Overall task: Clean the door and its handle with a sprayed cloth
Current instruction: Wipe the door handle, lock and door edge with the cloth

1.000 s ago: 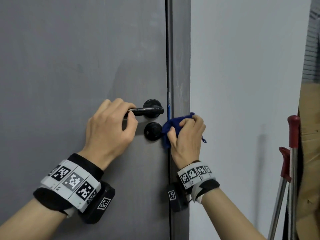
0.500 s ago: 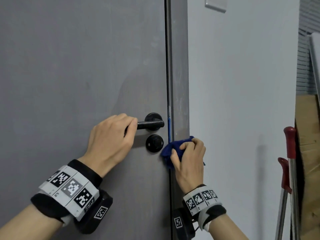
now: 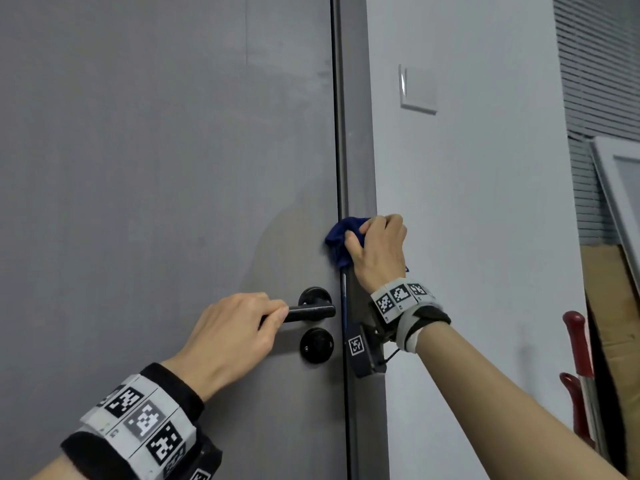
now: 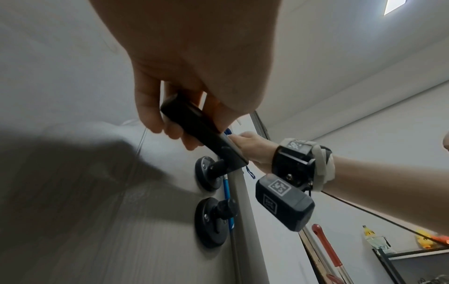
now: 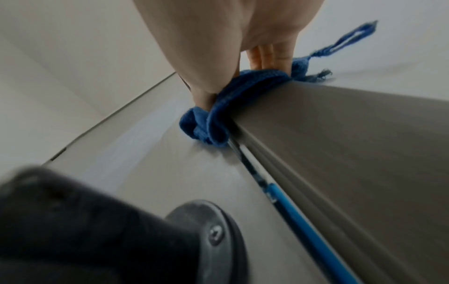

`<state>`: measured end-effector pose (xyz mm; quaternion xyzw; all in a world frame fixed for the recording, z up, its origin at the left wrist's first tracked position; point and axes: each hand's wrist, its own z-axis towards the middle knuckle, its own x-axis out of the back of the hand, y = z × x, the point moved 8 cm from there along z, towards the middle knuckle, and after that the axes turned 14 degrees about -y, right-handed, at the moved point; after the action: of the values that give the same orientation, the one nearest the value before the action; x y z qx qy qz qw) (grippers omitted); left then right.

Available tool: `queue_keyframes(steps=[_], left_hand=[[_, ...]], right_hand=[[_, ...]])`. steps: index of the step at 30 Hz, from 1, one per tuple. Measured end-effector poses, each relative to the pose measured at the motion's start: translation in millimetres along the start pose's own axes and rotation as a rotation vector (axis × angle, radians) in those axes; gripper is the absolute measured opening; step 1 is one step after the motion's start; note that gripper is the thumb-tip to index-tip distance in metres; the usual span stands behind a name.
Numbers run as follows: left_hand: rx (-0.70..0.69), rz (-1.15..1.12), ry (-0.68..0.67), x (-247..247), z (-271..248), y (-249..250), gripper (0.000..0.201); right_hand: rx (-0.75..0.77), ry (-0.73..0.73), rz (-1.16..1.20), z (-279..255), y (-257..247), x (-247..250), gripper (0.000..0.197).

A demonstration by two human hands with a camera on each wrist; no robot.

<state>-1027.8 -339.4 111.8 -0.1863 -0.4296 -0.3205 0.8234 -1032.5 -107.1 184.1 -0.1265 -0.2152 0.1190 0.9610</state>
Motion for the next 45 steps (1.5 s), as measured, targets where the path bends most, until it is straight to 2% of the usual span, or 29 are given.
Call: queue_keyframes(steps=[5,12,15,19,25,29,31,35,40,45], left_hand=[[0.006,-0.034,0.02,-1.6,-2.0,-0.1,0.03],[0.027,-0.056,0.046,-3.1,-3.3,-0.7,0.032],[0.039,-0.053,0.039,-1.6,-3.7,0.0,0.032],[0.043,-0.023,0.009,1.3,-1.4,0.2,0.032],[0.017,0.078,-0.03,11.0,5.1,4.0,0.035],[-0.073,-0.027,0.173,57.3,11.0,1.2,0.032],[-0.069,-0.01,0.205,79.7,21.6,-8.6,0.046],[0.047,0.129,0.165,114.4,52.0,-25.4,0.069],[0.156,0.211,0.133,138.3,86.0,-26.4,0.069],[0.245,0.243,0.059,128.4,103.1,-33.3,0.071]], right_hand=[[0.024,0.038,-0.012,-36.9,10.7,-12.4,0.023],[-0.046,-0.074,0.037,-123.9,41.7,-50.0,0.023],[-0.063,-0.1,0.057,-136.4,45.5,-55.9,0.022],[-0.061,-0.033,0.07,-105.9,34.0,-44.4,0.021],[0.016,0.01,0.026,-28.4,10.0,-10.4,0.023],[-0.001,-0.004,0.043,30.7,-9.8,13.4,0.029],[-0.01,-0.014,0.042,56.7,-20.0,23.8,0.03],[-0.026,-0.013,0.018,96.9,-36.2,42.4,0.032],[-0.032,-0.017,0.041,112.9,-41.3,51.0,0.034],[-0.015,-0.011,0.019,74.1,-26.6,37.6,0.031]])
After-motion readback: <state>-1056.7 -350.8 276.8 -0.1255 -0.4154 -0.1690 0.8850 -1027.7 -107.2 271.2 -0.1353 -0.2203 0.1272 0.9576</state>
